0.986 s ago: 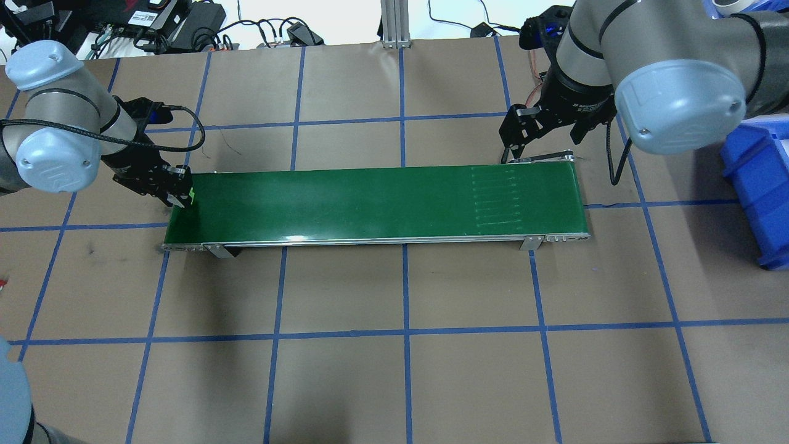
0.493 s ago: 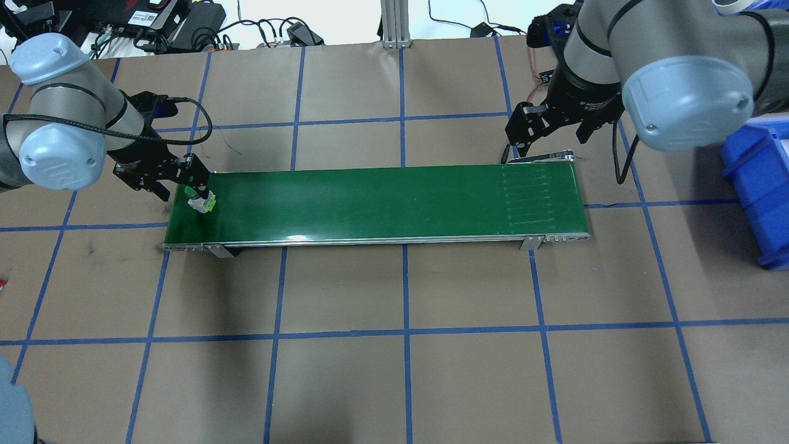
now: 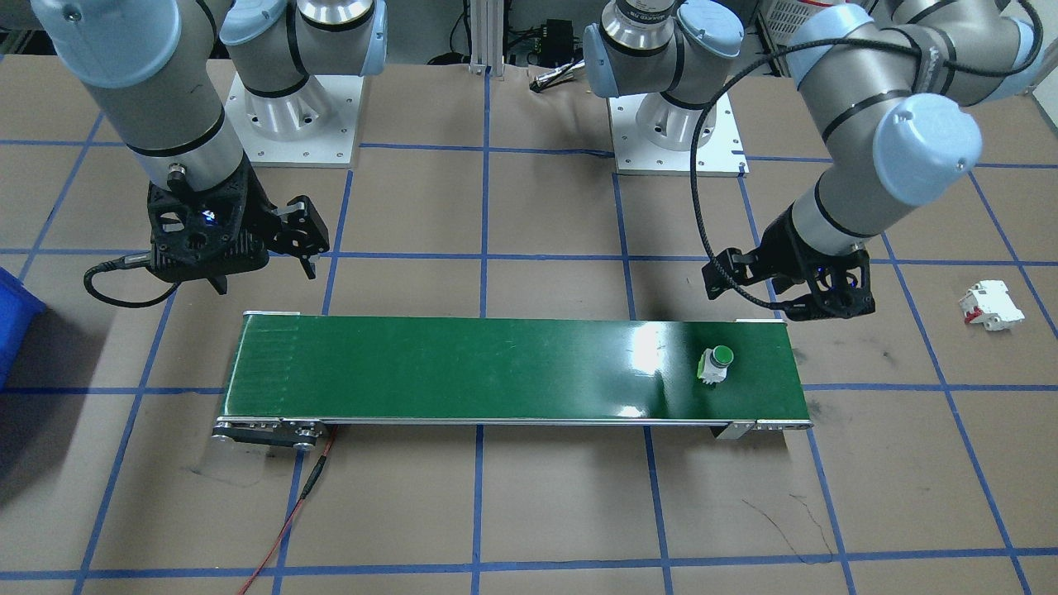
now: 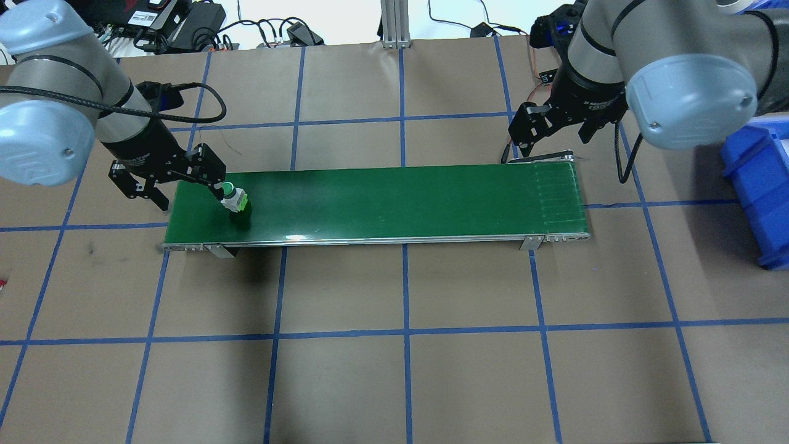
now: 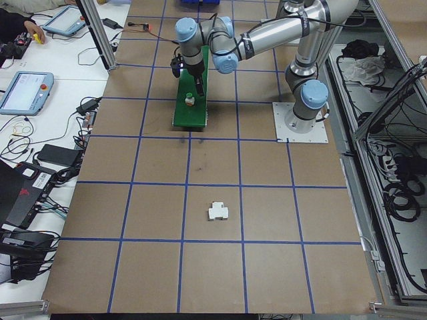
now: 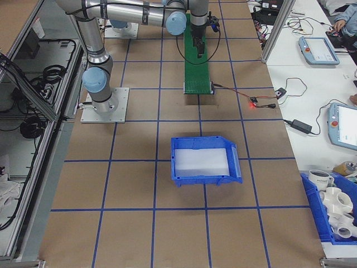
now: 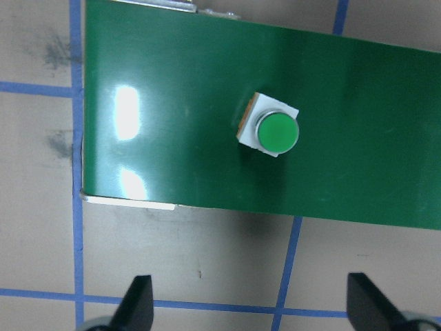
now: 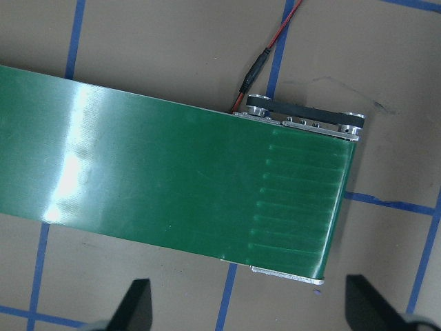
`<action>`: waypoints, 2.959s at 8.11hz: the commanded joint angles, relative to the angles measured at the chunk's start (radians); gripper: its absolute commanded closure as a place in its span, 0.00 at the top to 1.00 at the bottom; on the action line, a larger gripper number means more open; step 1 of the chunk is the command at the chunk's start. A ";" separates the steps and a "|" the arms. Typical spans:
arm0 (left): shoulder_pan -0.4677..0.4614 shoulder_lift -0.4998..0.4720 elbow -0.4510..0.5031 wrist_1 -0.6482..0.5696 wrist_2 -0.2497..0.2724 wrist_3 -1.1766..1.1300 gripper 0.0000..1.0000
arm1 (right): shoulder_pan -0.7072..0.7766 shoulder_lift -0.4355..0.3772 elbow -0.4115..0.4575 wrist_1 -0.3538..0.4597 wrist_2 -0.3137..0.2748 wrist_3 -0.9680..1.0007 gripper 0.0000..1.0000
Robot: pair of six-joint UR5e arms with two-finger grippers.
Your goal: Move button from left to right
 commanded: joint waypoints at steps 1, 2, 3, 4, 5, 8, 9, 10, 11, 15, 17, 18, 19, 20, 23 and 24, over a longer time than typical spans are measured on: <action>-0.005 0.050 0.104 -0.054 0.031 -0.023 1.00 | 0.000 -0.001 -0.003 -0.013 0.009 0.003 1.00; -0.004 0.052 0.163 -0.089 0.033 -0.023 1.00 | 0.000 -0.001 -0.008 -0.027 0.003 0.012 1.00; -0.002 0.044 0.215 -0.121 0.036 -0.023 1.00 | 0.000 -0.001 -0.008 -0.092 -0.006 0.017 1.00; 0.003 0.053 0.249 -0.147 0.116 -0.023 1.00 | 0.000 -0.001 -0.008 -0.102 0.006 0.016 1.00; 0.003 0.053 0.255 -0.182 0.201 -0.023 1.00 | 0.001 0.011 -0.008 -0.101 0.010 0.017 1.00; -0.008 0.055 0.255 -0.184 0.131 -0.032 1.00 | 0.009 0.090 -0.009 -0.115 0.130 0.256 1.00; -0.008 0.050 0.255 -0.178 0.034 -0.034 1.00 | 0.021 0.118 -0.009 -0.137 0.154 0.297 1.00; -0.008 0.049 0.255 -0.177 0.021 -0.035 1.00 | 0.044 0.129 -0.008 -0.147 0.202 0.356 1.00; -0.008 0.047 0.255 -0.176 0.020 -0.036 1.00 | 0.058 0.164 -0.008 -0.170 0.252 0.427 1.00; -0.010 0.047 0.255 -0.176 -0.026 -0.037 1.00 | 0.135 0.236 -0.008 -0.243 0.262 0.635 1.00; -0.010 0.050 0.254 -0.178 -0.023 -0.037 1.00 | 0.138 0.270 0.000 -0.240 0.277 0.703 1.00; -0.010 0.052 0.251 -0.177 -0.023 -0.037 1.00 | 0.138 0.288 0.000 -0.245 0.318 0.706 1.00; -0.010 0.053 0.249 -0.176 -0.023 -0.037 1.00 | 0.138 0.302 0.000 -0.243 0.320 0.739 1.00; -0.010 0.055 0.246 -0.176 -0.021 -0.037 1.00 | 0.138 0.304 -0.002 -0.243 0.322 0.775 1.00; -0.010 0.059 0.244 -0.176 -0.029 -0.037 1.00 | 0.138 0.319 -0.003 -0.243 0.325 0.773 1.00; -0.010 0.059 0.244 -0.175 -0.027 -0.037 1.00 | 0.136 0.334 0.000 -0.245 0.303 0.764 0.95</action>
